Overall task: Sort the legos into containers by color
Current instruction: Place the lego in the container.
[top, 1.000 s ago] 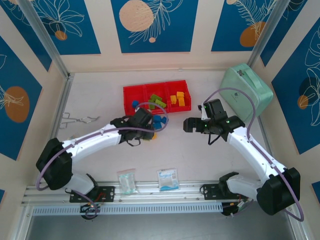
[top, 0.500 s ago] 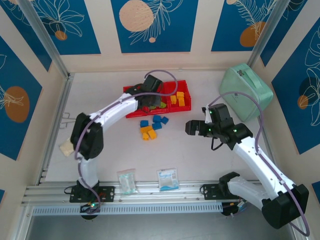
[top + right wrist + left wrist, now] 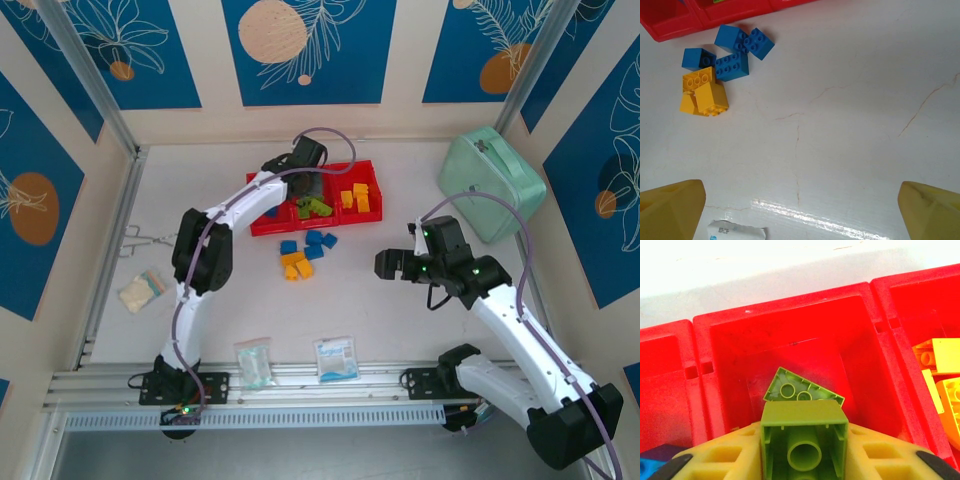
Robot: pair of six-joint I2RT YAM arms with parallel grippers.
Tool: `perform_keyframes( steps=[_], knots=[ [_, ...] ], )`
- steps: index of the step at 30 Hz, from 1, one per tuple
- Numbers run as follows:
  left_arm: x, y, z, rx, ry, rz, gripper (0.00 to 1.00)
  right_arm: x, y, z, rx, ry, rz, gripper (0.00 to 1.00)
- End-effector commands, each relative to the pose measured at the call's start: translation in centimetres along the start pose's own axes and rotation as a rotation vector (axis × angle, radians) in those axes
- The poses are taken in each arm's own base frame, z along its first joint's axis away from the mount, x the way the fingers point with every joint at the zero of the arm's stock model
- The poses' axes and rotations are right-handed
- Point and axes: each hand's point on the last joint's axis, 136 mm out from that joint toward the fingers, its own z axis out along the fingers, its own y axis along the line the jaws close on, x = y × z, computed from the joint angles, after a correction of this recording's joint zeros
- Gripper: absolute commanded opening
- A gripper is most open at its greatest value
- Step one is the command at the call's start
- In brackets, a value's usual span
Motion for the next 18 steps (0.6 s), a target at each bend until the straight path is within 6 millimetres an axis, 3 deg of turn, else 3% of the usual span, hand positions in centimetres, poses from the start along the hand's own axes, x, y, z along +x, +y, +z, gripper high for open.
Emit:
perform_keyframes(
  steps=[1,5,9,13,18],
  knots=[
    [-1.8,0.2,-0.4,-0.013,-0.046,0.007,0.45,1.0,0.1,-0.3,-0.013,0.020,0.006,0.99],
    [-2.1,0.4,-1.9,-0.007,-0.054,0.012,0.60,1.2,0.0,-0.2,-0.016,0.025,0.009,0.99],
    [-1.1,0.2,-4.5,0.062,-0.040,0.034,0.84,1.1,0.0,-0.1,-0.010,0.025,0.010,0.99],
    [3.2,0.6,-7.3,0.115,0.019,0.026,0.95,1.1,0.0,0.0,-0.010,0.024,0.010,0.99],
    [11.4,1.2,-10.4,0.164,0.104,0.043,0.97,0.7,0.4,0.7,-0.023,0.038,0.008,0.99]
  ],
)
